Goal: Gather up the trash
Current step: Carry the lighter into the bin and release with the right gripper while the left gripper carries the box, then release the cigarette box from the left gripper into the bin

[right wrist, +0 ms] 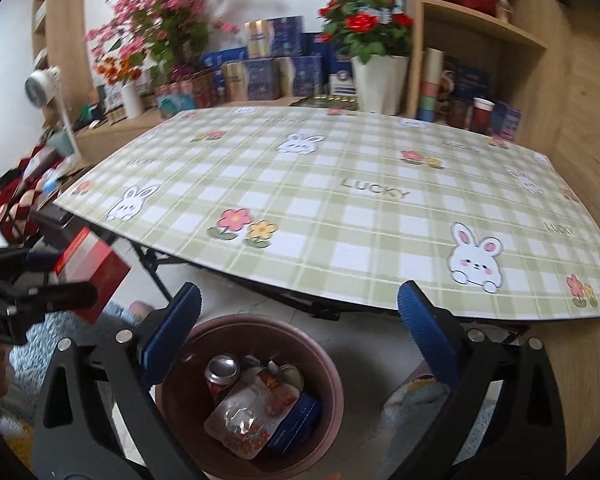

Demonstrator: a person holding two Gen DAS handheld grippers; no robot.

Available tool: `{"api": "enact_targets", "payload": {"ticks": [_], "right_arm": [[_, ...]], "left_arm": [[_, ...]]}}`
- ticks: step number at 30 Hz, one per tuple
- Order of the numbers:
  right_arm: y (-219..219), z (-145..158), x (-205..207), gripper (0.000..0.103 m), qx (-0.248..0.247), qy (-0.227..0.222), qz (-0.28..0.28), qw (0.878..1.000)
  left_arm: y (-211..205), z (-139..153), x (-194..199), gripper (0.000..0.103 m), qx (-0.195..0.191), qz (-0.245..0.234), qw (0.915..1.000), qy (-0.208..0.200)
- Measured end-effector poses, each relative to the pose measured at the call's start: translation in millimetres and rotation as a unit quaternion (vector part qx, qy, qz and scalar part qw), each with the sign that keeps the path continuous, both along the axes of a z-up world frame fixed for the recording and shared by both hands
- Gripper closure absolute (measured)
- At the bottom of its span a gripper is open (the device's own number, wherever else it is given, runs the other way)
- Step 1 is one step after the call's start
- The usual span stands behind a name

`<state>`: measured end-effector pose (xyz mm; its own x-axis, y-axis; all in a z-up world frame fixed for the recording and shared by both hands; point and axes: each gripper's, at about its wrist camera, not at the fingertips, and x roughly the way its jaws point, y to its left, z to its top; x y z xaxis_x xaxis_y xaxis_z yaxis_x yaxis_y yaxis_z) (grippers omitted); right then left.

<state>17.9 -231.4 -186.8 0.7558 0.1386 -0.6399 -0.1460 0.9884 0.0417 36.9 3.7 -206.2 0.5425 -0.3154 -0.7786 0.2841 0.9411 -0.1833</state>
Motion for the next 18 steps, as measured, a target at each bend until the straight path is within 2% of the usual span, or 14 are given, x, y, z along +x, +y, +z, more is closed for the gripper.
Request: {"api": "enact_targets", "payload": {"ticks": [7, 18], "right_arm": [[-15, -1, -1, 0.006, 0.012, -0.003, -0.026, 1.0], [-28, 1, -3, 0.006, 0.018, -0.008, -0.047, 0.999]], "left_arm": [[-21, -13, 2, 0.018, 0.025, -0.029, 0.9991, 0.02], [-67, -51, 21, 0.018, 0.054, -0.093, 0.9917, 0.07]]}}
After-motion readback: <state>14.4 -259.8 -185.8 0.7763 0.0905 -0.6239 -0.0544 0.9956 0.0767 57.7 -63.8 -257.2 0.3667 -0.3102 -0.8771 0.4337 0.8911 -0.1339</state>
